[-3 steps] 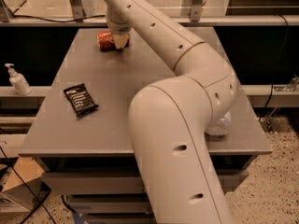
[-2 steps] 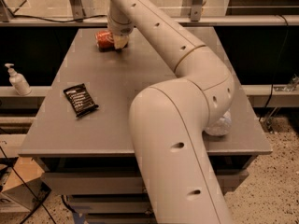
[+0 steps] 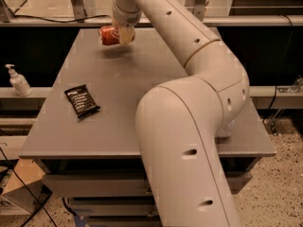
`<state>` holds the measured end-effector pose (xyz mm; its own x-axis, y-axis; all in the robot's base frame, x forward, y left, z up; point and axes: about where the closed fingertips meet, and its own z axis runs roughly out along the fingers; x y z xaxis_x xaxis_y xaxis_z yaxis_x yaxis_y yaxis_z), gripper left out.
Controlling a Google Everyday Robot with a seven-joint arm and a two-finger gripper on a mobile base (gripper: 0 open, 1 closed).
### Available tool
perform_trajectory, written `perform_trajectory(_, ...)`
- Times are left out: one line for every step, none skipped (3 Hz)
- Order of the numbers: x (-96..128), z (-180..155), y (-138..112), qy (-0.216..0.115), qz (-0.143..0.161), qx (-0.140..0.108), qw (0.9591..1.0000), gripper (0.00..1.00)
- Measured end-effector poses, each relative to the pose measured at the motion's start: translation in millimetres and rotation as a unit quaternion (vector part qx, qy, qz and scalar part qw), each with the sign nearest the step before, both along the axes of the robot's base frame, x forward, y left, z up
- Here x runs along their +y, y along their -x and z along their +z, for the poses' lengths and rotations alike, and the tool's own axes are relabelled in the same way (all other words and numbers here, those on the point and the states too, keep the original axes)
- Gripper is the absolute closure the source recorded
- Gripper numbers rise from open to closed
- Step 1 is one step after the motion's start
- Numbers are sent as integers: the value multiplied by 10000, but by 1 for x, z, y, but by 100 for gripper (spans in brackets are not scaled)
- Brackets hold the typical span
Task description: Place coke can upright
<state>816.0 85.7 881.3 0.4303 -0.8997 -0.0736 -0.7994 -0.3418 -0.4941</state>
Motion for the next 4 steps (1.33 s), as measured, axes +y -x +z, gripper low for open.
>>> perform_trajectory(-17,29,22,-193,-21,88,9998,100)
perform_trajectory(-36,47,50,-578,-101,399,9975,100)
perform_trajectory(-44,57,79,-961,-109,760,9924,100)
perform_trajectory(-48,63,108,-1383,-165,1074,9844,100)
